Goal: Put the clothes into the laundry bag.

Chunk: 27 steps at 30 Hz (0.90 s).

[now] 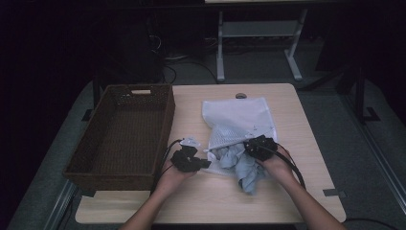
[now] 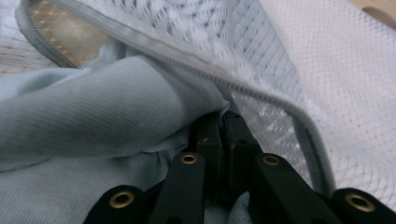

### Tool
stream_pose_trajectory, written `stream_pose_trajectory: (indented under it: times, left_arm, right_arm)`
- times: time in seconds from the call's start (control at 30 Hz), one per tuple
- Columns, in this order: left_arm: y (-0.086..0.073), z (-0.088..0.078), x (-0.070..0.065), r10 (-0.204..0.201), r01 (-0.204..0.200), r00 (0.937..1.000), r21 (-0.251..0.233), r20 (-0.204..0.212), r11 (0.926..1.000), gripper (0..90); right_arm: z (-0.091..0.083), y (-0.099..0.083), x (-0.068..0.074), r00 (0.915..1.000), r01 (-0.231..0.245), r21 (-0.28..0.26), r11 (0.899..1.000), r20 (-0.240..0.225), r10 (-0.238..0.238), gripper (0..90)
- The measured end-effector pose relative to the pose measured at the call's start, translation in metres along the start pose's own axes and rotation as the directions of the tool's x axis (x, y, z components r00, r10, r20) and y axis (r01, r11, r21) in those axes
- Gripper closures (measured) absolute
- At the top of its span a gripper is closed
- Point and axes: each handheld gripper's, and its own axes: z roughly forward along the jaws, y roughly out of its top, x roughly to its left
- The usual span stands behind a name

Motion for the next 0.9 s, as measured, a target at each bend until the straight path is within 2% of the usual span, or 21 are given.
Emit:
stream_pose_trajectory:
  times: [0.07,0.13,0.27,0.33,0.4,0.5,0.53,0.6,0.67,0.77,0.83,0.9]
  left_arm:
    - [0.000,-0.001,-0.001,0.002,-0.002,1.0000,-0.002,0.000,1.0000,88.1]
    - [0.000,-0.001,-0.001,0.005,-0.005,1.0000,-0.004,0.002,1.0000,88.1]
    - [0.001,0.000,-0.001,0.002,-0.002,0.9999,-0.004,0.011,1.0000,88.1]
    - [0.001,0.000,-0.001,0.004,-0.004,0.9999,-0.003,0.012,1.0000,88.1]
    - [0.001,-0.001,-0.001,0.002,-0.002,0.9999,-0.005,0.013,1.0000,88.1]
    - [0.001,0.000,-0.001,0.003,-0.003,0.9999,-0.003,0.015,1.0000,88.1]
    - [0.001,0.000,-0.001,0.006,-0.006,0.9999,-0.001,0.016,1.0000,88.1]
    - [0.001,0.000,-0.002,0.004,-0.004,0.9999,-0.004,0.014,1.0000,88.1]
    - [0.001,-0.001,-0.002,0.002,-0.002,0.9999,-0.004,0.012,1.0000,88.1]
    - [0.001,-0.001,-0.002,0.004,-0.004,0.9999,-0.005,0.014,1.0000,88.1]
    - [0.001,0.000,-0.001,0.003,-0.003,0.9998,-0.004,0.017,1.0000,88.1]
    - [0.001,0.001,-0.001,0.003,-0.003,0.9998,-0.002,0.018,1.0000,88.1]
  right_arm:
    - [-0.003,0.000,-0.002,0.9998,-0.014,-0.005,1.000,-0.015,0.014,83.1]
    - [-0.011,0.000,-0.004,0.9980,-0.034,-0.028,0.999,-0.055,0.032,74.0]
    - [-0.042,-0.001,-0.003,0.9881,-0.078,-0.079,0.994,-0.139,0.066,60.9]
    - [-0.058,-0.003,0.000,0.9847,-0.077,-0.102,0.992,-0.164,0.059,55.7]
    - [-0.071,-0.005,0.006,0.9778,-0.080,-0.125,0.989,-0.203,0.054,51.6]
    - [-0.081,-0.011,0.020,0.9669,-0.079,-0.143,0.987,-0.252,0.041,44.8]
    - [-0.080,-0.014,0.025,0.9627,-0.079,-0.139,0.987,-0.268,0.039,43.7]
    - [-0.074,-0.019,0.038,0.9580,-0.043,-0.107,0.993,-0.287,0.011,41.2]
    - [-0.062,-0.022,0.047,0.9626,0.001,-0.057,0.998,-0.270,-0.016,40.0]
    - [-0.041,-0.029,0.056,0.9693,0.038,-0.001,0.999,-0.243,-0.037,41.0]
    - [-0.033,-0.034,0.059,0.9763,0.062,0.024,0.998,-0.209,-0.056,45.2]
    - [-0.028,-0.037,0.061,0.9802,0.065,0.024,0.998,-0.189,-0.059,54.6]
